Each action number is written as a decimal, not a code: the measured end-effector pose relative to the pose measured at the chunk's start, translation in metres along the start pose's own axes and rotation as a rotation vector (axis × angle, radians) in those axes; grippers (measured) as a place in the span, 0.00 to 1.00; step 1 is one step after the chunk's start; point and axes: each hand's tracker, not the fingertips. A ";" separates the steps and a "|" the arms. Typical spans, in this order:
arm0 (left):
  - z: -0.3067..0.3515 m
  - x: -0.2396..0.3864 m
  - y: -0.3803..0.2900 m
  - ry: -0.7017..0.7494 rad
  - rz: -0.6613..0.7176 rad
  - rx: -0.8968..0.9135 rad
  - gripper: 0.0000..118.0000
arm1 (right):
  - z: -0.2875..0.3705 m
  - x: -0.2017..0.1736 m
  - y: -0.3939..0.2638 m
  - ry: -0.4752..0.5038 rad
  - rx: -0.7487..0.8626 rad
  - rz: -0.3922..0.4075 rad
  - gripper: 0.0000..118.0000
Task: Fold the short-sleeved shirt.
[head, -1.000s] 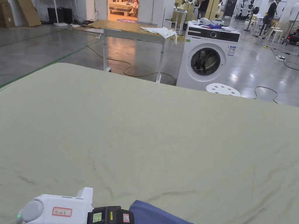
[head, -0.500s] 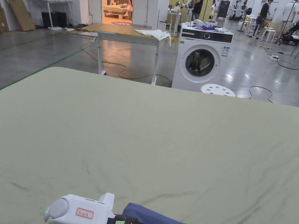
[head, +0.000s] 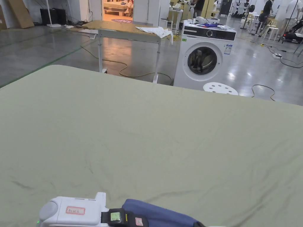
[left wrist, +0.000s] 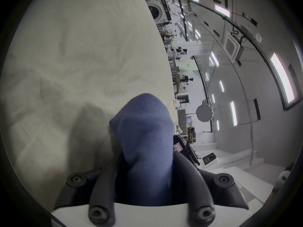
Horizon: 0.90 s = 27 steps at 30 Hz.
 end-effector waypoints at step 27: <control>0.348 0.049 0.065 0.512 -0.064 0.406 0.19 | -0.004 0.079 0.127 -0.140 0.261 0.003 0.01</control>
